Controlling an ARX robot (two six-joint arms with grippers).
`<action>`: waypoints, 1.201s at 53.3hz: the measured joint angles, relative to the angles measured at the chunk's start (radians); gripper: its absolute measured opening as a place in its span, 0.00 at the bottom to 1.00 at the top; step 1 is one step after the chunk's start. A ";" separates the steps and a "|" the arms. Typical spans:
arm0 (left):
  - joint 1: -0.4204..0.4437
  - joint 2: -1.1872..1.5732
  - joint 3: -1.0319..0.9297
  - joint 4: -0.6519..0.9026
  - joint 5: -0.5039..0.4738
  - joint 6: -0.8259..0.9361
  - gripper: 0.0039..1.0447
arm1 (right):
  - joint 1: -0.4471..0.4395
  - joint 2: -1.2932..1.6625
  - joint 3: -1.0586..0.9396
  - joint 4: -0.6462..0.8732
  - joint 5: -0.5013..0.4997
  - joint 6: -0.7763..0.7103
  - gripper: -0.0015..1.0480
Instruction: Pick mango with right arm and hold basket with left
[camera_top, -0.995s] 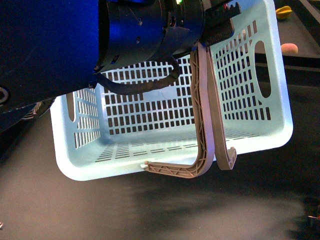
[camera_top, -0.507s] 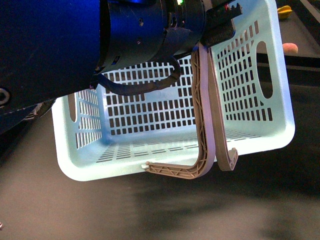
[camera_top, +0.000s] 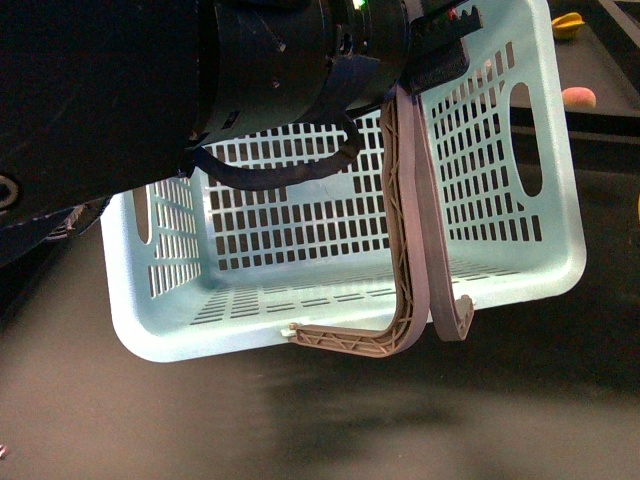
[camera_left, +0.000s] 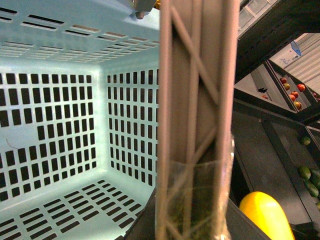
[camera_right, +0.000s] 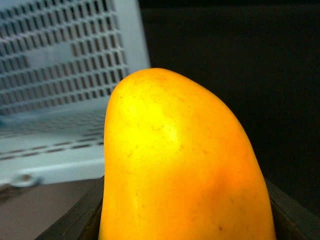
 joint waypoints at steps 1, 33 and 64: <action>0.000 0.000 0.000 0.000 0.000 0.000 0.06 | 0.006 -0.017 -0.002 -0.008 -0.001 0.005 0.59; 0.000 0.000 0.000 0.000 0.000 0.000 0.06 | 0.286 0.088 0.205 -0.032 0.285 0.109 0.59; 0.000 0.000 0.000 0.000 0.000 0.000 0.06 | 0.389 0.286 0.359 -0.012 0.403 0.154 0.59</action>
